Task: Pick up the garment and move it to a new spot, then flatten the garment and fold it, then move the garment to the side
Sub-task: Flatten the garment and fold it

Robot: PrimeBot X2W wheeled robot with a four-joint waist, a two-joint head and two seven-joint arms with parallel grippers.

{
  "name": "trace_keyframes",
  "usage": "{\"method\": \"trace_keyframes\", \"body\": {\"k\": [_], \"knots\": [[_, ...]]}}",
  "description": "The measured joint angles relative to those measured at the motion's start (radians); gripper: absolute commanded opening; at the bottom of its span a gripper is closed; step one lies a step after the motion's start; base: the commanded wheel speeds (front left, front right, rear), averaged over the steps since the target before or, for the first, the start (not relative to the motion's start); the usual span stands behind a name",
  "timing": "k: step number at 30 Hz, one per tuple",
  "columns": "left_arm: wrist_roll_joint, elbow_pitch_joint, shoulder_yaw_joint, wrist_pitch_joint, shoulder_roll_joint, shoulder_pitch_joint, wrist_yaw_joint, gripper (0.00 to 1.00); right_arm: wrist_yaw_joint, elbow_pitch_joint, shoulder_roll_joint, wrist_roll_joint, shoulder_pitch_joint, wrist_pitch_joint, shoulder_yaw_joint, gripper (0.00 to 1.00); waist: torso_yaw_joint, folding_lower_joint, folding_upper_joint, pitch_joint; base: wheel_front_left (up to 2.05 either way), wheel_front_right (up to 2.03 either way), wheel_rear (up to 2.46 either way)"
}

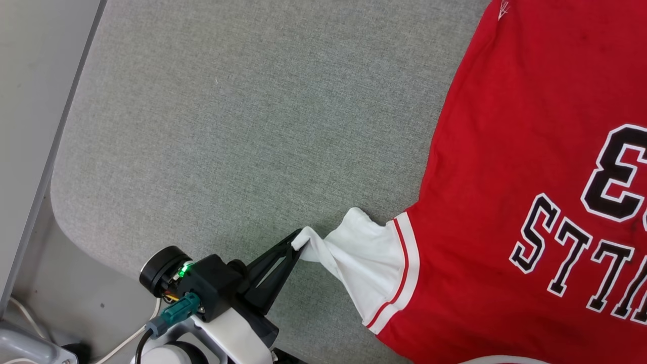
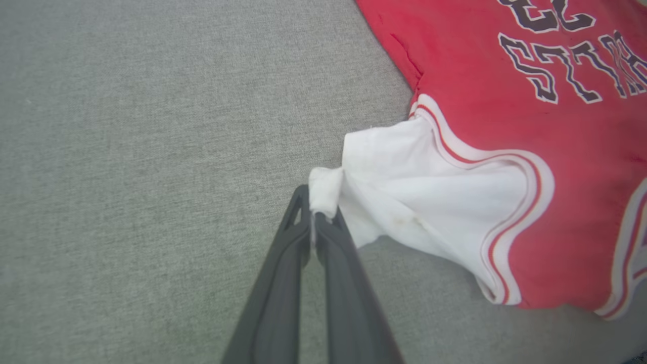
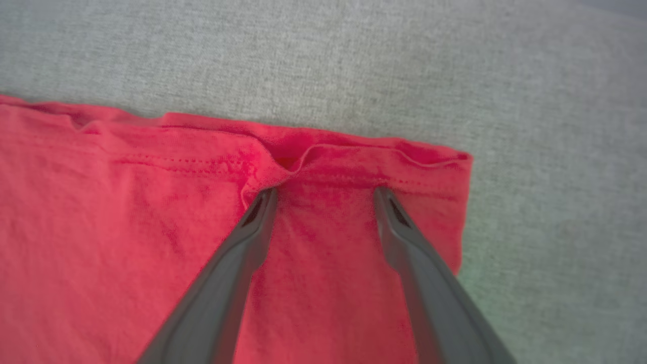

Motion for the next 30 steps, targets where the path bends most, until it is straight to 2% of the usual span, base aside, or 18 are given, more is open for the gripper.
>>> {"method": "trace_keyframes", "body": {"k": [1, 2, 3, 17, 26, 30], "knots": [[0.001, 0.002, 0.0, -0.001, 0.0, -0.002, 0.0, 0.0, 0.0, -0.006, 0.0, -0.001, 0.004, 0.01, -0.006, 0.91, 0.002, 0.0, 0.0, 0.002, 0.0, 0.0, 0.0], [0.002, 0.003, 0.0, -0.003, 0.0, -0.004, 0.0, 0.0, 0.0, -0.015, -0.002, -0.002, 0.011, 0.02, -0.007, 0.39, 0.004, 0.0, 0.0, 0.004, 0.0, 0.0, 0.0], [0.003, 0.004, 0.0, -0.004, 0.0, -0.009, 0.0, 0.0, 0.0, -0.025, -0.003, -0.002, 0.02, 0.026, -0.007, 0.0, 0.006, 0.0, 0.0, 0.006, 0.0, 0.0, 0.0], [0.005, 0.022, 0.004, -0.018, 0.002, -0.018, 0.007, 0.0, 0.0, -0.081, -0.001, 0.006, 0.127, 0.029, 0.012, 0.0, -0.026, 0.0, 0.0, -0.038, 0.0, 0.0, 0.0], [0.003, 0.043, 0.025, -0.02, 0.028, 0.008, 0.044, 0.0, 0.0, -0.078, 0.016, 0.059, 0.283, -0.025, 0.052, 0.0, -0.089, 0.0, 0.0, -0.15, 0.0, 0.0, 0.0], [-0.012, 0.053, 0.037, -0.022, 0.032, 0.049, 0.064, 0.0, 0.0, -0.083, 0.03, 0.119, 0.378, -0.059, 0.062, 0.0, -0.129, 0.0, 0.0, -0.215, 0.0, 0.0, 0.0]]}}
